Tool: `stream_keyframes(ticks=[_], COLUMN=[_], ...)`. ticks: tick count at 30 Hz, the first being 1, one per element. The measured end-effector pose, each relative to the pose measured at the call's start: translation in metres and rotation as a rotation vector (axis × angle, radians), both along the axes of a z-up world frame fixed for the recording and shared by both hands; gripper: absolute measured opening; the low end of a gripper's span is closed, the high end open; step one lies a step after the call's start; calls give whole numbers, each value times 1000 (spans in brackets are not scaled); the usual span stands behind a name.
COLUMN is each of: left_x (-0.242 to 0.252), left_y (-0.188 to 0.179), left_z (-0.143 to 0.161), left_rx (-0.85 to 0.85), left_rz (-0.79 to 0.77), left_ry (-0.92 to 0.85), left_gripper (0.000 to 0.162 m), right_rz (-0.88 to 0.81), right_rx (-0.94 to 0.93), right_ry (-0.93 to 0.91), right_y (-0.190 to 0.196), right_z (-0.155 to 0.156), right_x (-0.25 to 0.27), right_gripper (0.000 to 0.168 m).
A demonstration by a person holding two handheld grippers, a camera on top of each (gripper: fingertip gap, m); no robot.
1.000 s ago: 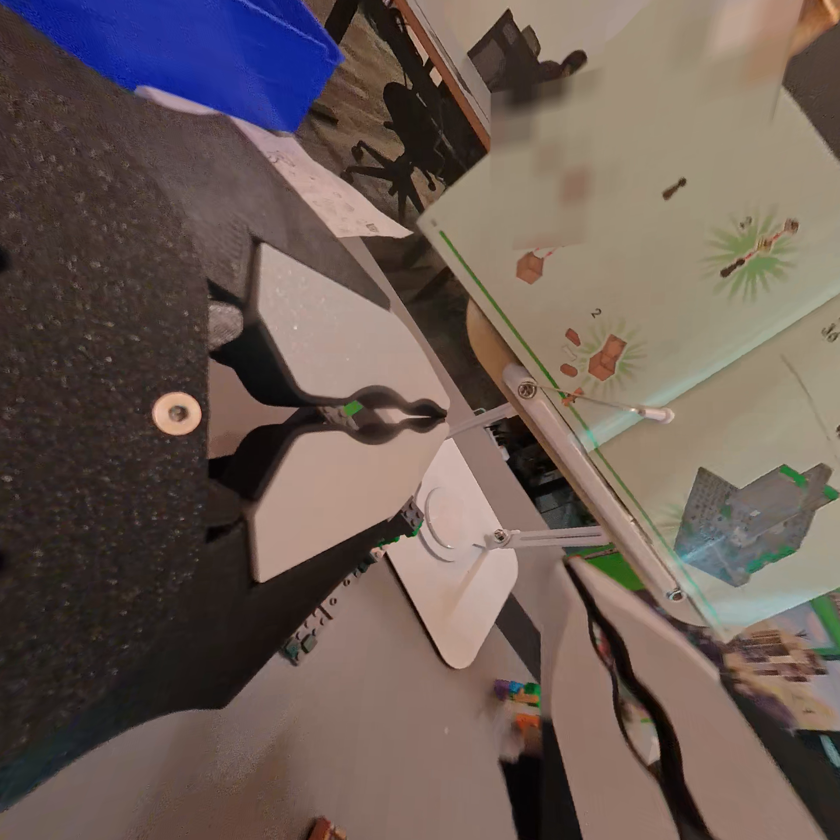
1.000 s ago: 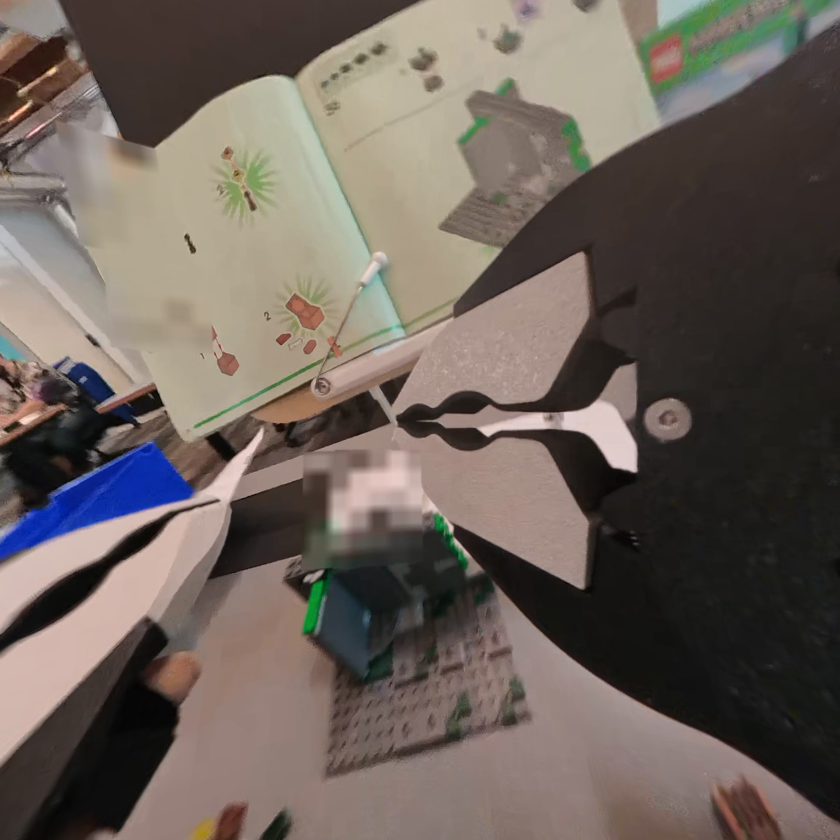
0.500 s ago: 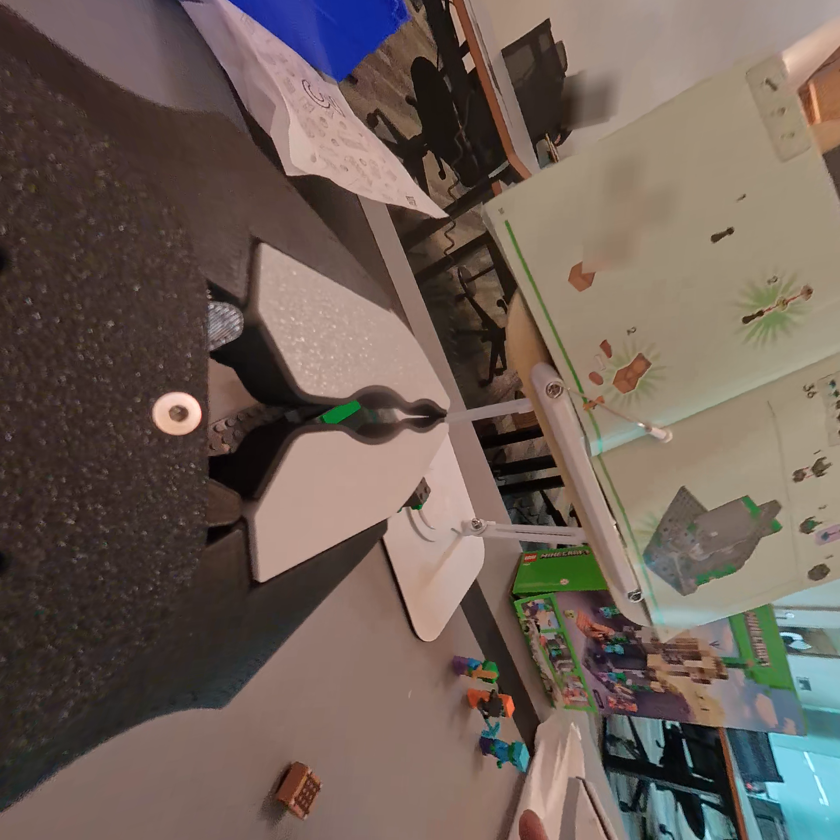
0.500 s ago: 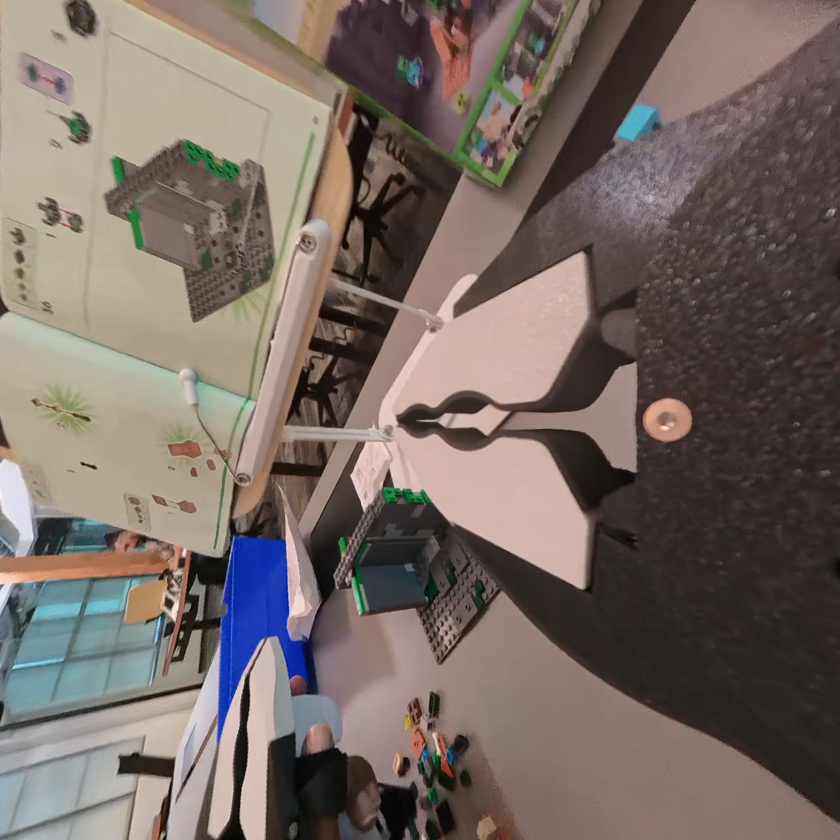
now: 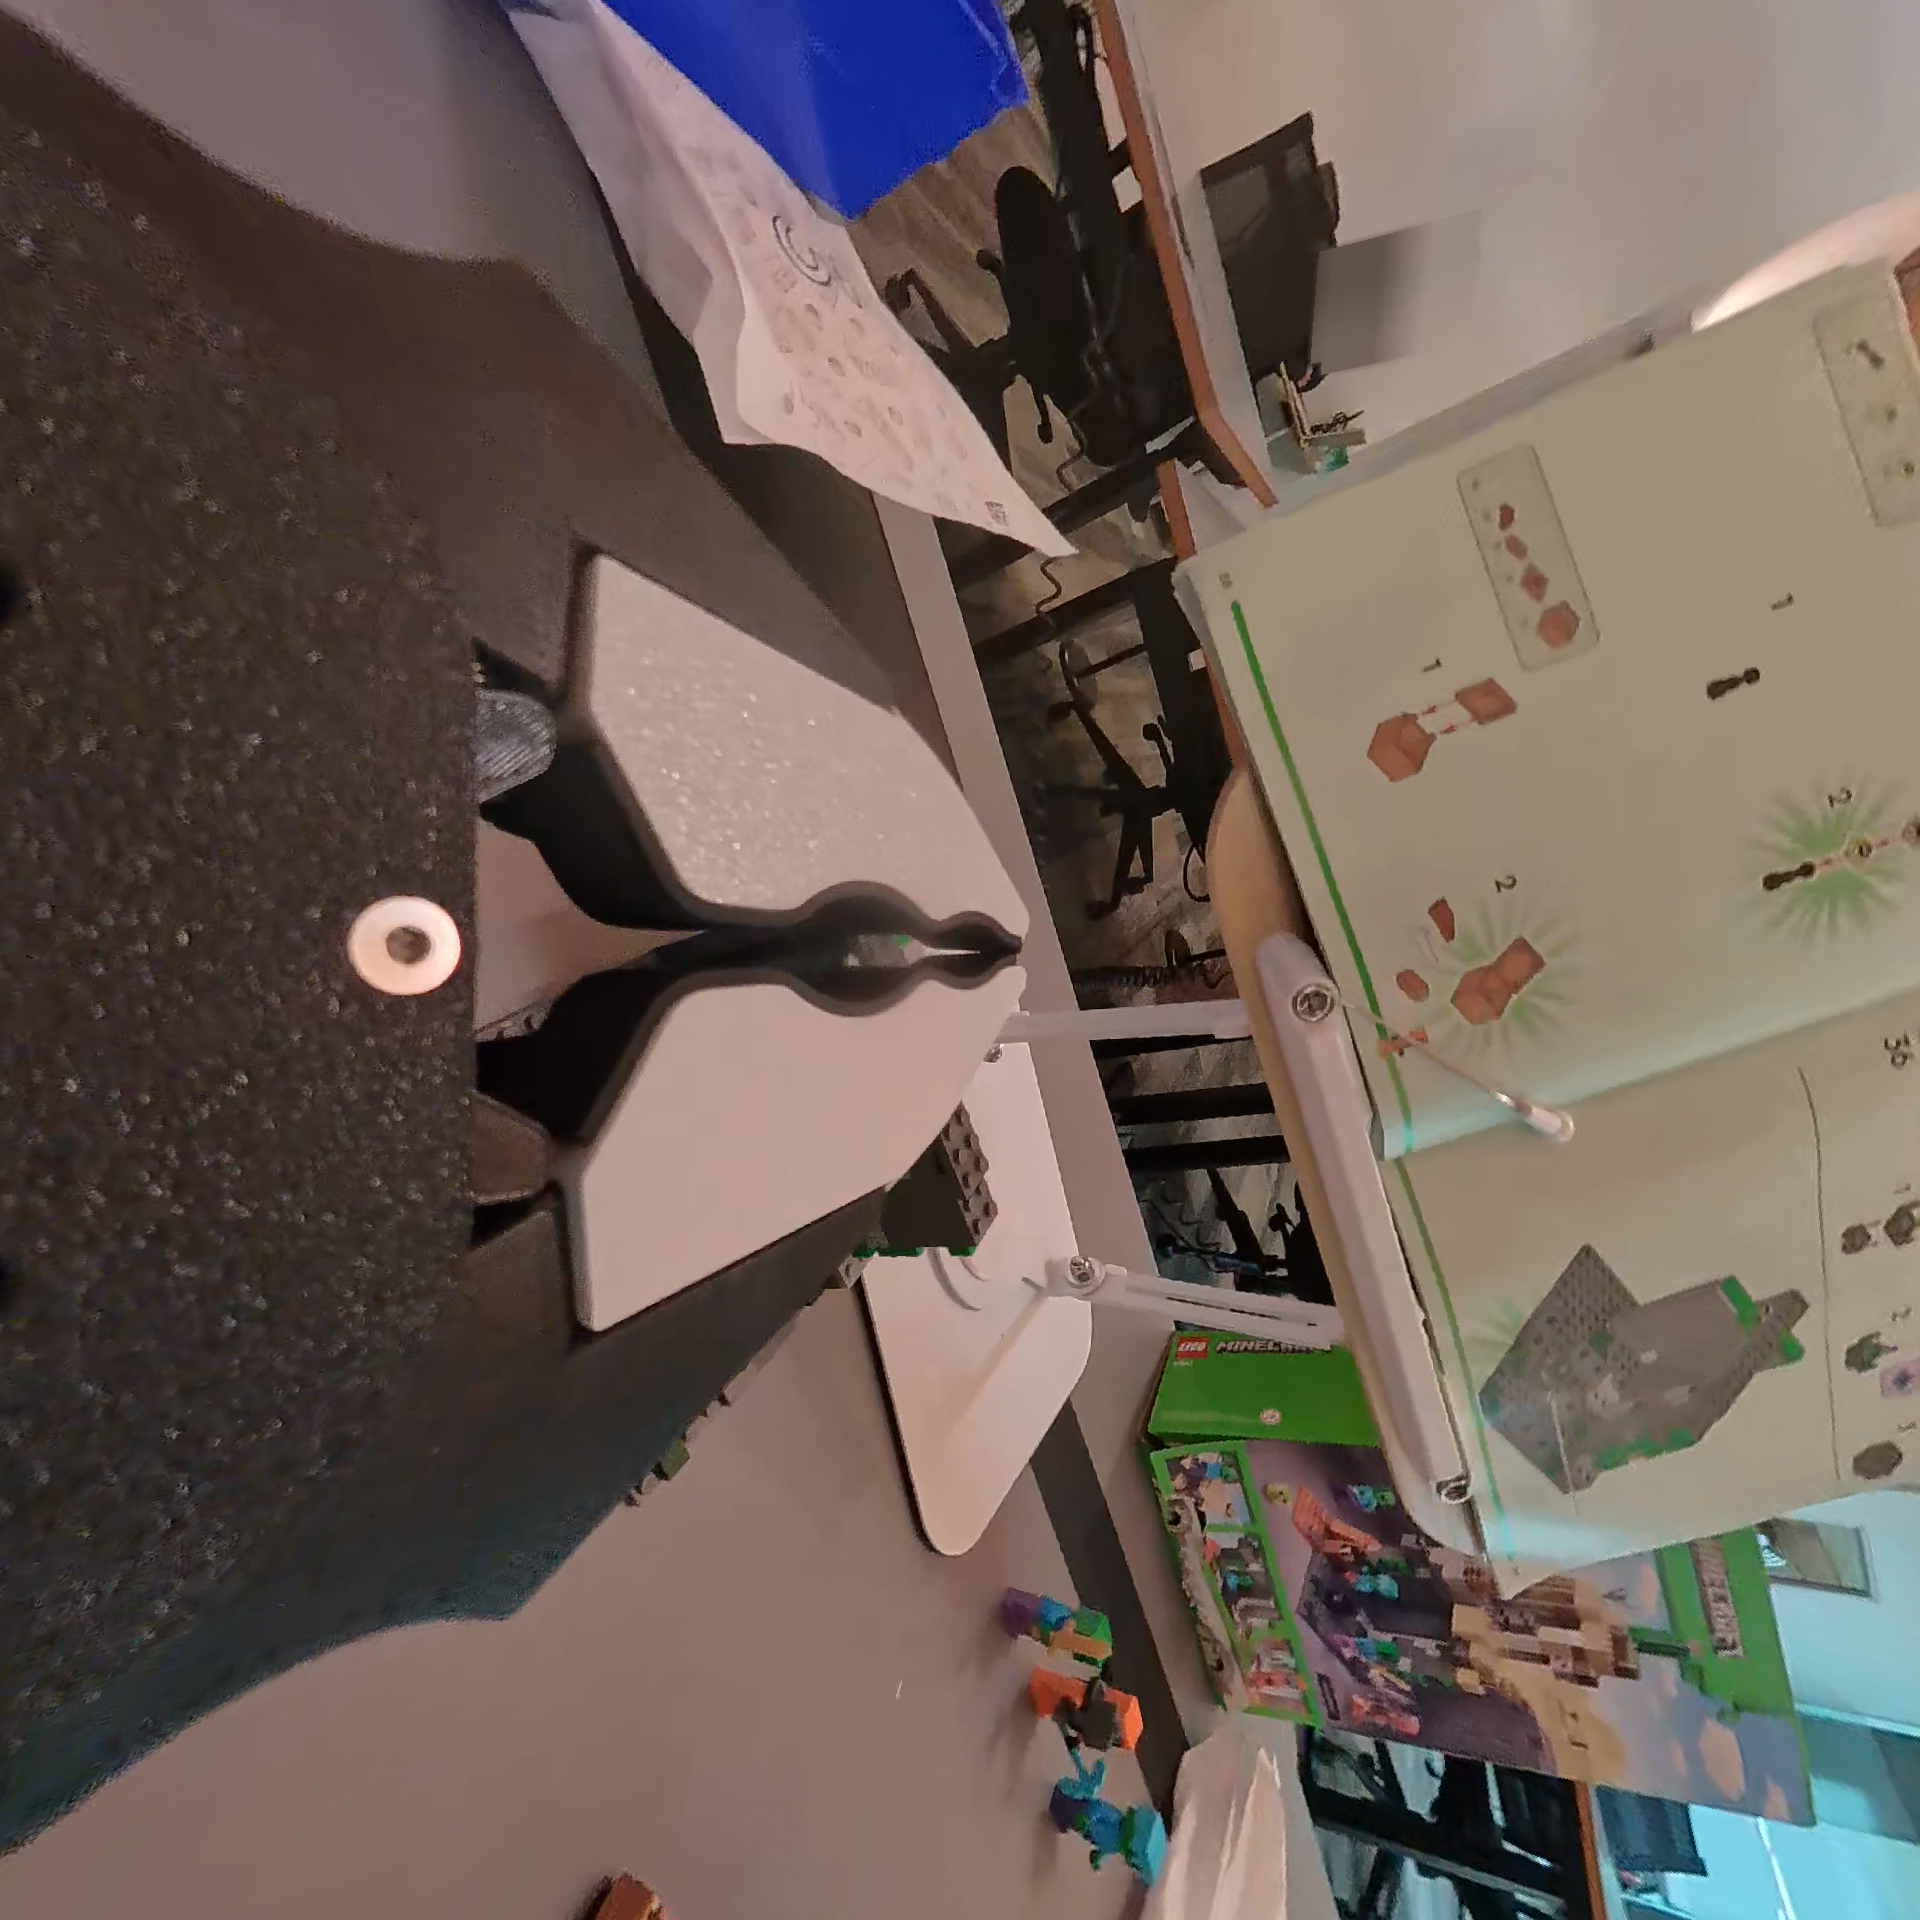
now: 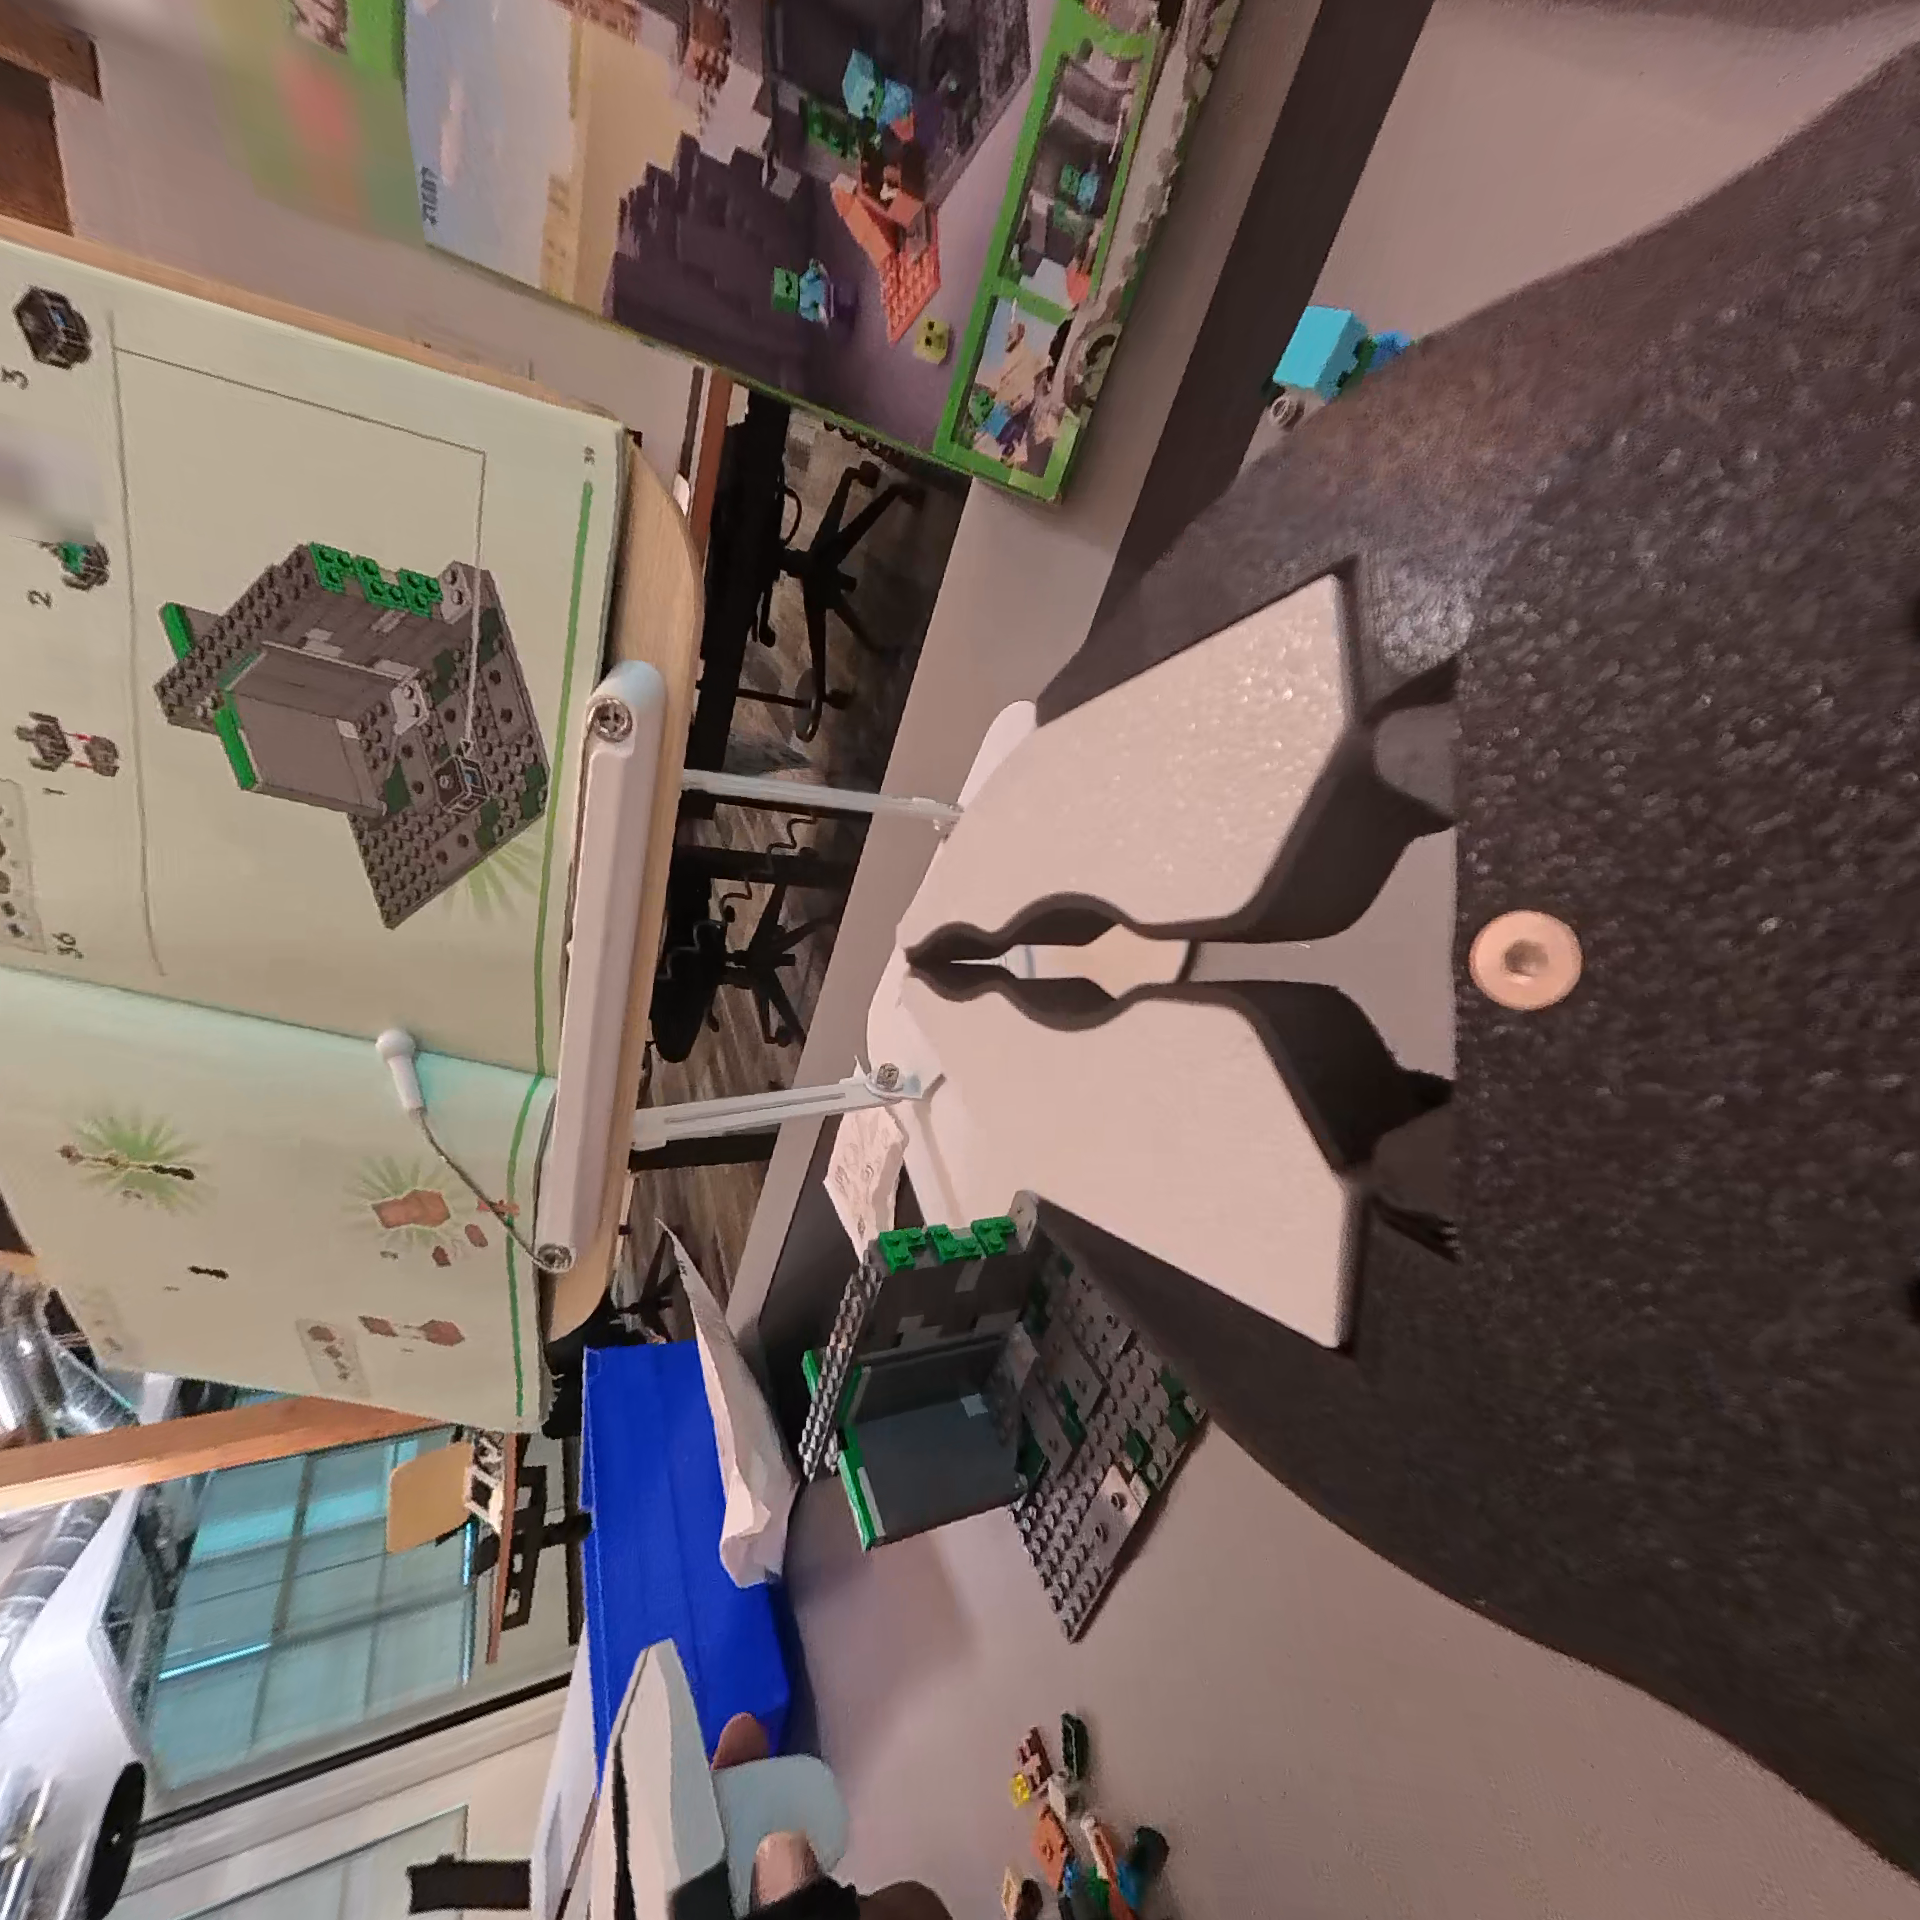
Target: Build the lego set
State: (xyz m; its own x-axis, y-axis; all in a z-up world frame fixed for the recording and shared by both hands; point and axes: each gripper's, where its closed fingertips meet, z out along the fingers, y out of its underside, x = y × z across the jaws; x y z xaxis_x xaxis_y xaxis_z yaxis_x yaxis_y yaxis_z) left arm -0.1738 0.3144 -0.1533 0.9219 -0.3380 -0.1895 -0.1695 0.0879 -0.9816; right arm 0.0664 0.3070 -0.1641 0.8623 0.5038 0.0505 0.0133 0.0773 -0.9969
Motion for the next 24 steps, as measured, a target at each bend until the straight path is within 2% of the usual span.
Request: stream_keyframes(ticks=[10, 24], left_x=[-13, -1], left_y=[7, -4], left_z=[-1, 21], left_rx=[-64, -27], left_rz=[27, -4], left_ry=[-132, -105], left_gripper=[0, 0], right_rz=[-13, -21], right_rx=[0, 16], right_ry=[-24, -12], right_y=[-2, -7], right_z=[-1, 11], right_x=[-4, -8], right_gripper=[0, 0])
